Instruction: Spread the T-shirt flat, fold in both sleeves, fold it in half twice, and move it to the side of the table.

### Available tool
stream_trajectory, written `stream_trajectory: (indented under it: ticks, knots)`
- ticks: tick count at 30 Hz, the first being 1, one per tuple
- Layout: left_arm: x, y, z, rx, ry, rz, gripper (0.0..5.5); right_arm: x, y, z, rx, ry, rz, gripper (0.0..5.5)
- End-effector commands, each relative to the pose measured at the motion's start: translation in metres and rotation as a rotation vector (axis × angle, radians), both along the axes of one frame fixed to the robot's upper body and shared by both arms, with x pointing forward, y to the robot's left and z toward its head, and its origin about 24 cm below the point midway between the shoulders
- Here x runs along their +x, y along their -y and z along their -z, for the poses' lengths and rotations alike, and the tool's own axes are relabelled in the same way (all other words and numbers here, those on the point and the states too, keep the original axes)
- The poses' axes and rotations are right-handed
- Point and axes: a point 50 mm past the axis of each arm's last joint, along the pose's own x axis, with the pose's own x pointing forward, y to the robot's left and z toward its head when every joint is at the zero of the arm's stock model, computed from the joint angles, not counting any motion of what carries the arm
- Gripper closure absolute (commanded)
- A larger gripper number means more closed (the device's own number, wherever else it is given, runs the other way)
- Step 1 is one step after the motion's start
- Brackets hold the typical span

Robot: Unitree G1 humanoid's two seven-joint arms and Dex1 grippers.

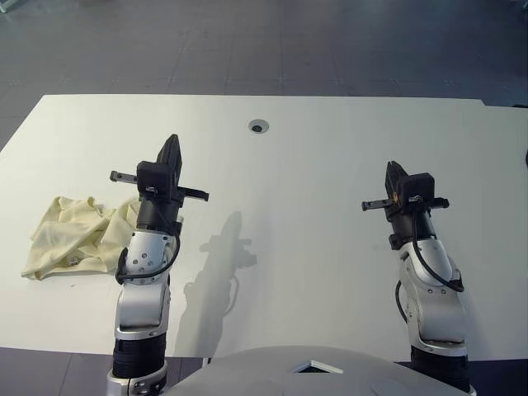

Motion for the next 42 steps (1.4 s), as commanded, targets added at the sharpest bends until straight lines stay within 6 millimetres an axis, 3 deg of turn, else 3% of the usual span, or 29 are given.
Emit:
stream_trajectory:
  ticks: [1,8,10,11,13,17,42]
  knots:
    - [0.002,-0.001,0.006,0.001,-0.029,-0.022,5.28,0.002,-0.001,0.000,-0.008,0.005,-0.019,5.27]
    - [-0.003,-0.011,0.006,0.009,-0.032,-0.067,5.49,0.002,-0.002,0.000,0.002,0.003,-0.035,5.49]
    - [-0.003,-0.012,0.004,0.008,-0.021,-0.062,5.50,0.002,-0.001,0.001,-0.007,-0.003,-0.030,5.15]
    - [-0.003,-0.013,0.004,0.009,-0.021,-0.063,5.50,0.002,-0.001,0.001,-0.008,-0.003,-0.028,5.36]
    - [-0.002,-0.015,0.003,0.021,-0.018,-0.064,5.31,0.002,-0.002,0.001,-0.005,-0.002,-0.027,5.00]
    - [-0.003,-0.020,0.002,0.032,-0.018,-0.078,5.50,0.003,-0.002,0.001,-0.001,0.000,-0.028,5.48]
    - [-0.028,-0.056,0.008,0.147,-0.090,-0.115,1.33,0.001,-0.001,0.005,-0.009,-0.025,-0.007,1.47]
